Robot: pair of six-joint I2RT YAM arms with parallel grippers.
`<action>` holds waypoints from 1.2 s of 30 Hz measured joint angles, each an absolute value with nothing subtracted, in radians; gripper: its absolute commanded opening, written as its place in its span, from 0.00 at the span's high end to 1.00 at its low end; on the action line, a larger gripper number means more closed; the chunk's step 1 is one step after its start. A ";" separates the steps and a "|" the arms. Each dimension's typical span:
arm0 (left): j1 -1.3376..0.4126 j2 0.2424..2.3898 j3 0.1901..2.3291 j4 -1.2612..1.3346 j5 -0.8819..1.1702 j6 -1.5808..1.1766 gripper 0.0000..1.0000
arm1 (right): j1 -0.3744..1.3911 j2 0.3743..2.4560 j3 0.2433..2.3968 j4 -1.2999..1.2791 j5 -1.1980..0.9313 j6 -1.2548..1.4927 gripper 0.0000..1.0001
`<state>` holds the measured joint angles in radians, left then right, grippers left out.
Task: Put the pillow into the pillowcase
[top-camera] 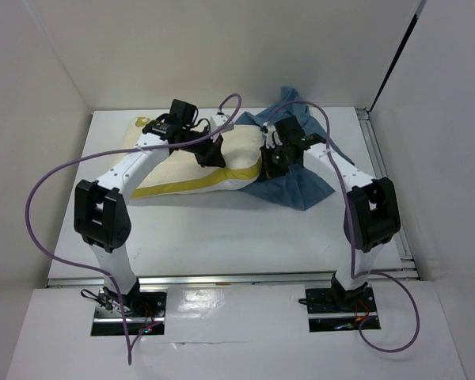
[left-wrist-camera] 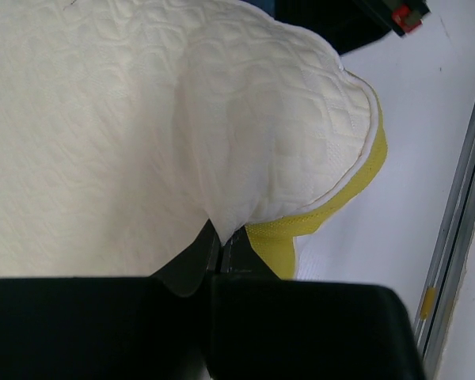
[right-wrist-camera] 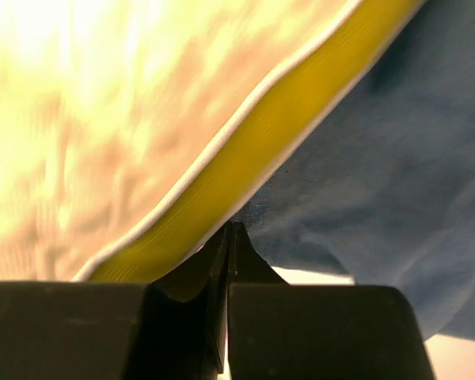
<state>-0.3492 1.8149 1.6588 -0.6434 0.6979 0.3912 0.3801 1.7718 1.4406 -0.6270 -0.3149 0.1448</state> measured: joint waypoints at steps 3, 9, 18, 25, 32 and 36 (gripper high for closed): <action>-0.350 1.843 1.659 -0.624 0.711 0.363 1.00 | 0.395 1.771 1.404 -0.669 -0.374 0.108 1.00; -0.350 1.964 1.737 -0.592 0.714 0.278 1.00 | 0.426 1.733 1.360 -0.714 -0.425 0.054 1.00; -0.354 2.067 1.776 -0.543 0.705 0.148 1.00 | 0.448 1.625 1.328 -0.688 -0.375 0.003 1.00; -0.366 2.097 1.794 -0.535 0.664 0.129 1.00 | 0.454 1.582 1.300 -0.678 -0.341 -0.006 1.00; -0.404 2.117 1.794 -0.520 0.602 0.127 1.00 | 0.537 1.579 1.301 -0.652 -0.313 -0.030 1.00; -0.422 2.127 1.794 -0.515 0.567 0.125 1.00 | 0.565 1.579 1.301 -0.649 -0.311 -0.044 0.85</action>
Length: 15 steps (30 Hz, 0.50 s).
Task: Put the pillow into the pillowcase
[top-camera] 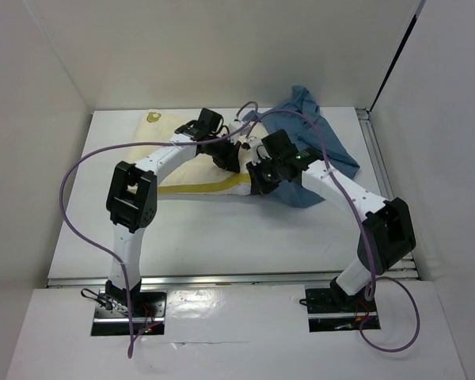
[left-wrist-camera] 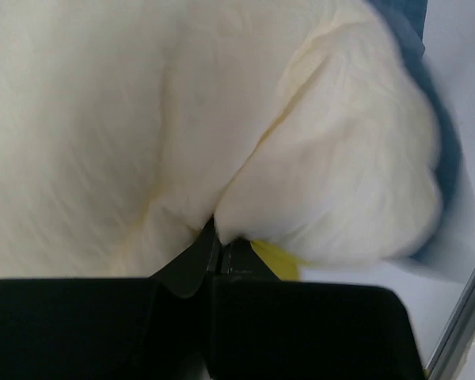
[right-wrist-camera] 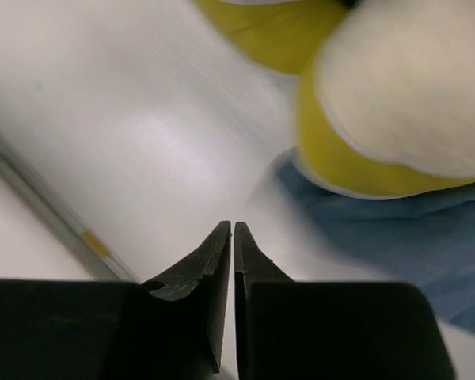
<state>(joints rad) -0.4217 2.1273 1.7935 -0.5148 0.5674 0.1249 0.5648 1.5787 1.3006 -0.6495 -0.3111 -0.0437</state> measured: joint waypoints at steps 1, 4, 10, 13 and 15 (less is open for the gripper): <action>-0.423 2.130 1.794 -0.513 0.561 0.123 1.00 | 0.565 1.579 1.301 -0.650 -0.313 -0.044 0.80; -0.429 2.151 1.790 -0.467 0.527 0.124 1.00 | 0.579 1.577 1.301 -0.661 -0.351 -0.026 0.46; -0.421 2.160 1.751 -0.393 0.499 0.123 1.00 | 0.590 1.543 1.299 -0.665 -0.188 -0.001 0.53; -0.421 2.160 1.745 -0.384 0.499 0.123 1.00 | 0.553 1.494 1.274 -0.644 -0.081 0.030 0.56; -0.421 2.160 1.744 -0.382 0.500 0.123 1.00 | 0.511 1.481 1.258 -0.633 -0.028 0.056 0.57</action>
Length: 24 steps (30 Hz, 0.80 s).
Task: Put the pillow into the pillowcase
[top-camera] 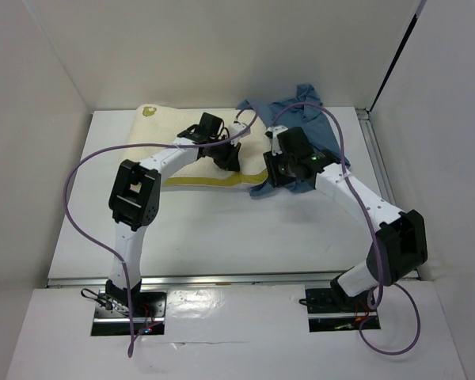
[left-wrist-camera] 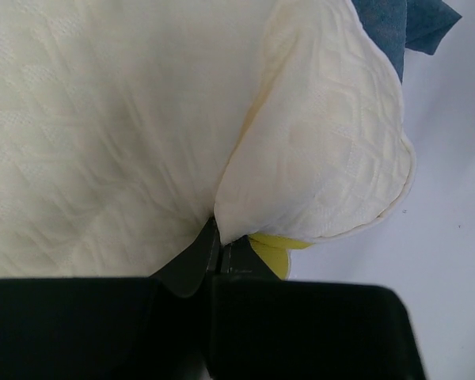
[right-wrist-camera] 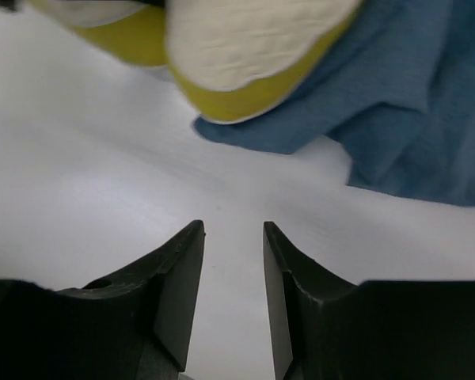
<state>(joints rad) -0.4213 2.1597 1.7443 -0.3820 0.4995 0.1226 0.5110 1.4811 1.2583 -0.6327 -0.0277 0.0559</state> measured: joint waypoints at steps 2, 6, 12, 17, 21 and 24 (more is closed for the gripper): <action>-0.421 2.159 1.744 -0.382 0.500 0.123 1.00 | 0.455 1.493 1.245 -0.619 0.004 0.088 0.60; -0.421 2.151 1.738 -0.381 0.500 0.123 1.00 | 0.364 1.579 1.242 -0.588 0.017 0.151 0.63; -0.422 2.128 1.720 -0.381 0.499 0.127 1.00 | 0.332 1.752 1.266 -0.531 0.000 0.228 0.63; -0.419 2.111 1.698 -0.378 0.495 0.128 1.00 | 0.323 1.858 1.339 -0.495 -0.050 0.272 0.63; -0.410 2.106 1.686 -0.377 0.495 0.128 1.00 | 0.321 1.884 1.397 -0.476 -0.081 0.291 0.65; -0.404 2.100 1.682 -0.381 0.495 0.128 1.00 | 0.321 1.889 1.434 -0.457 -0.096 0.293 0.65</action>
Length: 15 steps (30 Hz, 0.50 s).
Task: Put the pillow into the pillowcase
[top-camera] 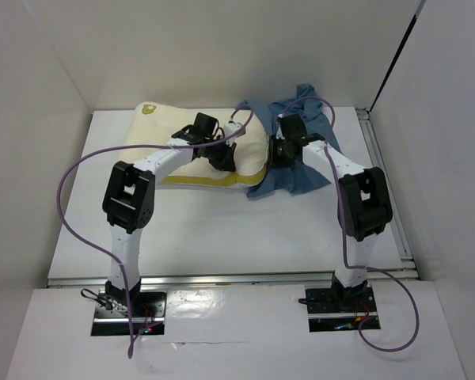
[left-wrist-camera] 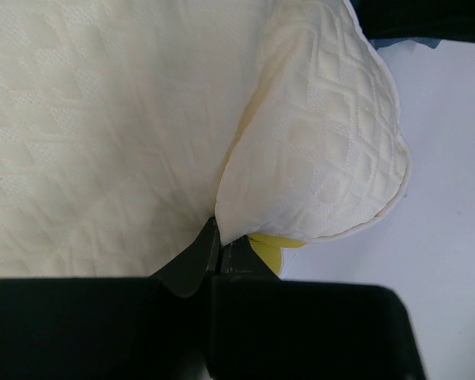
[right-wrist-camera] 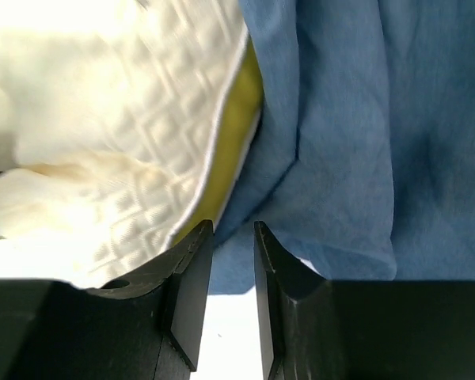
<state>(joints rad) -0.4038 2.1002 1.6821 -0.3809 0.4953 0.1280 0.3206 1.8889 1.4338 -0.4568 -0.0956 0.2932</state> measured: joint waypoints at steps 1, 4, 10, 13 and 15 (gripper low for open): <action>-0.402 2.099 1.682 -0.382 0.495 0.128 1.00 | 0.321 1.888 1.443 -0.453 -0.099 0.292 0.65; -0.399 2.099 1.682 -0.385 0.496 0.128 1.00 | 0.321 1.888 1.448 -0.428 -0.106 0.287 0.65; -0.399 2.099 1.689 -0.395 0.496 0.128 1.00 | 0.321 1.892 1.448 -0.422 -0.093 0.283 0.64; -0.399 2.099 1.697 -0.405 0.496 0.128 1.00 | 0.320 1.916 1.448 -0.407 -0.082 0.283 0.64; -0.399 2.099 1.702 -0.413 0.496 0.130 1.00 | 0.318 1.940 1.448 -0.404 -0.079 0.283 0.64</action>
